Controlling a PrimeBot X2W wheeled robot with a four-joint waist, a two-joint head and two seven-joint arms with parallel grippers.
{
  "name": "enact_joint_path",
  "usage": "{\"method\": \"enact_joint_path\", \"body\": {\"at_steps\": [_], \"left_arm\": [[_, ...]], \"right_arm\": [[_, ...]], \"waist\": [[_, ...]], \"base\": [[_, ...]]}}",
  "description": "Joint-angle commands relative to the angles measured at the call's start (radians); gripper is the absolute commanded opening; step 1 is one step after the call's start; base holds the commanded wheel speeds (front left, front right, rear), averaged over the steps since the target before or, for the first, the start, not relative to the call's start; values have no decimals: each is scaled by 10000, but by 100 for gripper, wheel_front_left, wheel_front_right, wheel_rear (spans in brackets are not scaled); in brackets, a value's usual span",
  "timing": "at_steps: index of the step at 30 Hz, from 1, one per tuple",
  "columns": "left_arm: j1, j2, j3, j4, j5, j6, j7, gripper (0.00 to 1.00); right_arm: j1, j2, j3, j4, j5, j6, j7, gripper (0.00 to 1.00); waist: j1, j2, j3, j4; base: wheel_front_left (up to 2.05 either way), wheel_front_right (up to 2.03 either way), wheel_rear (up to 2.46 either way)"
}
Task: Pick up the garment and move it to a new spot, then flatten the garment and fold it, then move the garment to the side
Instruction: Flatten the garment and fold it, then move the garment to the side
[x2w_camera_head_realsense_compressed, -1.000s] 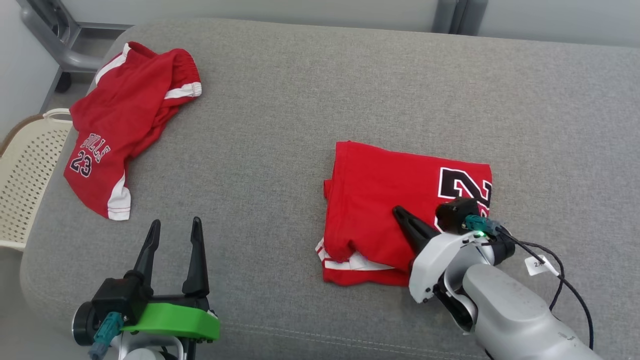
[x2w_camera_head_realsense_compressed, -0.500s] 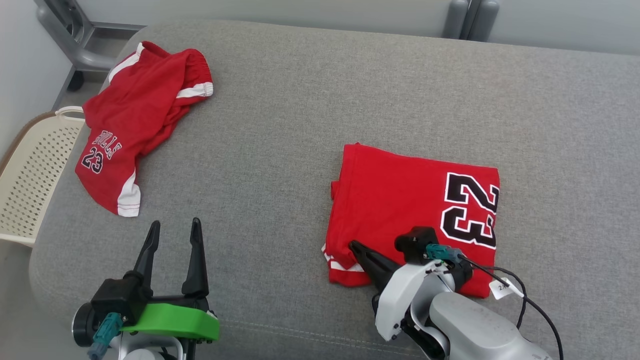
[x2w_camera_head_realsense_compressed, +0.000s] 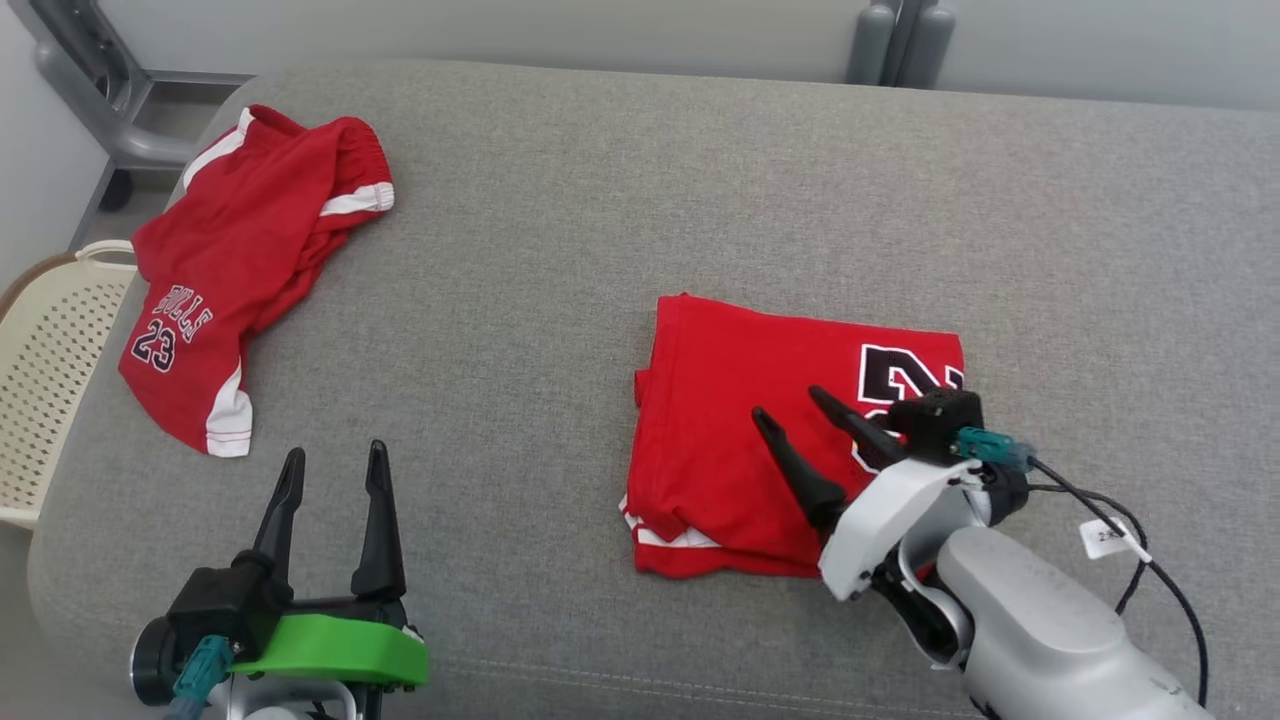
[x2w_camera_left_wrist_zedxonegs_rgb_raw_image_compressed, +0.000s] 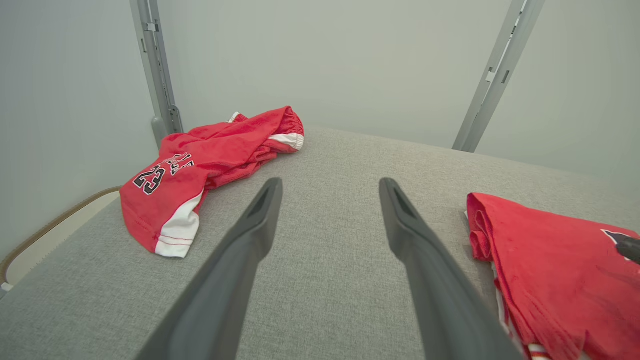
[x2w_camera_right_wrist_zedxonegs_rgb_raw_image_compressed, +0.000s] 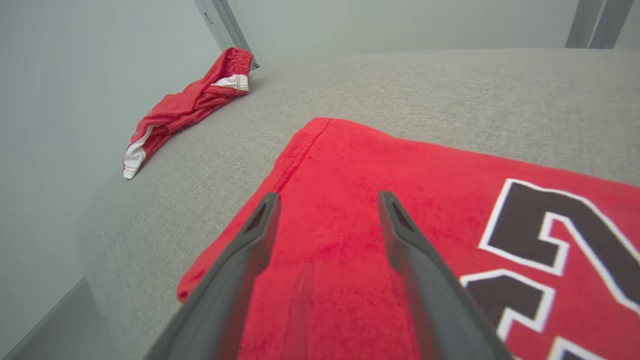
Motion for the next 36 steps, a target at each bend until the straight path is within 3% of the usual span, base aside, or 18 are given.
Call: {"method": "enact_joint_path", "body": {"at_steps": [1,9,16,36], "left_arm": [[69,20,51,-26,79,41,-24,100],[241,20,224,-169,201,101,-24,100],[276,21,439,-211,354,39,-24,100],[131,22,442,-242,321,52,-24,100]], "right_arm": [[201,-86,-83,-26,-106,-3,-27,100],[684,-622,-1837,-132,-633,-3,-27,100],[974,-814,-2634,394,-574,-2,-6,100],[275,-202,-2388,1987,572,-2,843,100]], "waist": [[0,0,-74,-112],[0,0,-244,-476],[0,0,-320,-667],[0,0,-86,-476]], "base": [[0,0,0],[0,0,0],[0,0,0],[0,0,0]]}}
